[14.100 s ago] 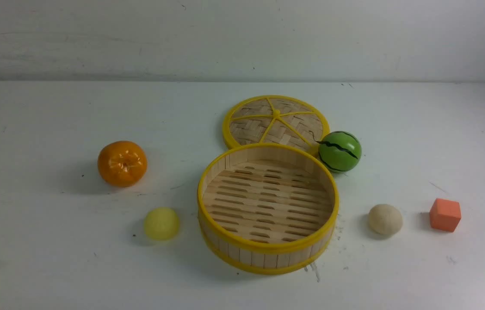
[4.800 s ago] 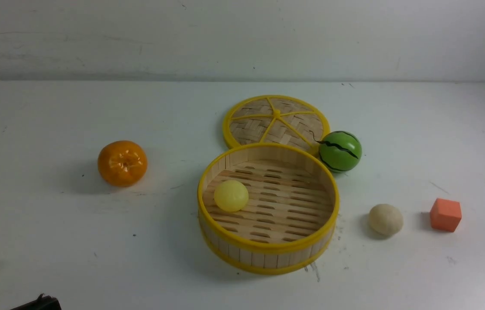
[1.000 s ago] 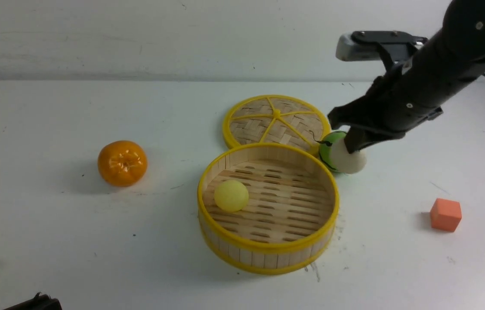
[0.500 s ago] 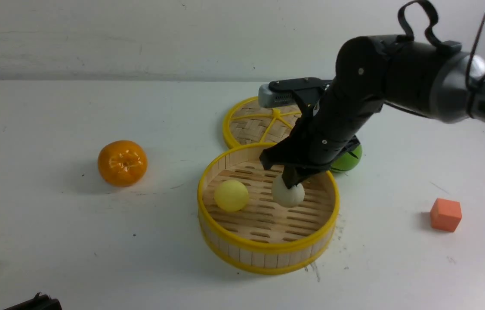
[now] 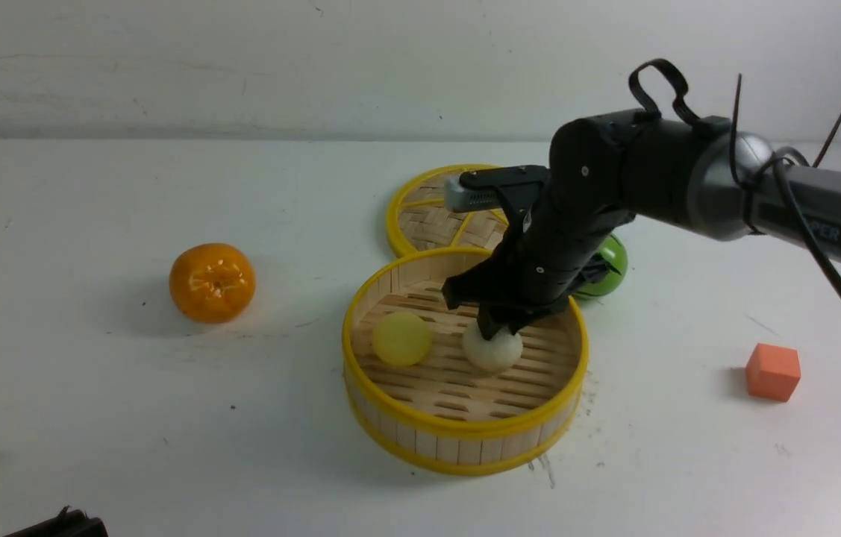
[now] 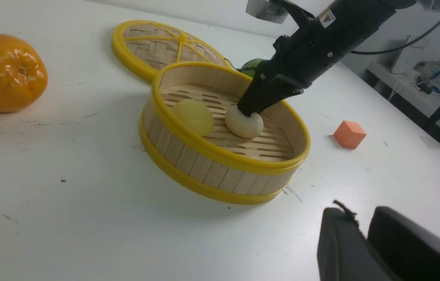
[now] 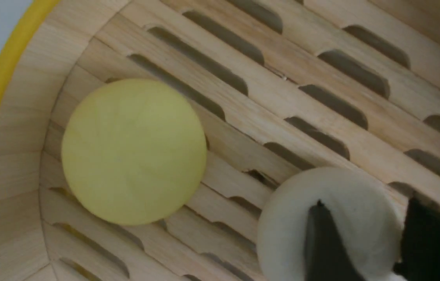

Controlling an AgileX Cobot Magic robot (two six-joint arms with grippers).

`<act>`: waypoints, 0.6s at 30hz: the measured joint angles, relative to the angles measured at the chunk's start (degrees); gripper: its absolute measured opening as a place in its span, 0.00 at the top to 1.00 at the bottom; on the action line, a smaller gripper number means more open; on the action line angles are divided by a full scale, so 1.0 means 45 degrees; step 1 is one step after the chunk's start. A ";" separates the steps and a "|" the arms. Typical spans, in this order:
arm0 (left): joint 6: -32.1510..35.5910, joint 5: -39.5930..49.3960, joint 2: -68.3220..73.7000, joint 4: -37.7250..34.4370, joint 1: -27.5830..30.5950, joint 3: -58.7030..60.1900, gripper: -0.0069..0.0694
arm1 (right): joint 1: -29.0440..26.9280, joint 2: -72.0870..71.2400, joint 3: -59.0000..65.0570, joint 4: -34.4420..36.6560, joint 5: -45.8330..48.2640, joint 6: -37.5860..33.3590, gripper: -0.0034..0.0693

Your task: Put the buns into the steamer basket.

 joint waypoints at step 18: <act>0.0000 0.0000 0.0000 0.0000 0.0000 0.0000 0.75 | 0.0000 -0.8948 0.3123 -0.0835 0.4030 0.0474 0.77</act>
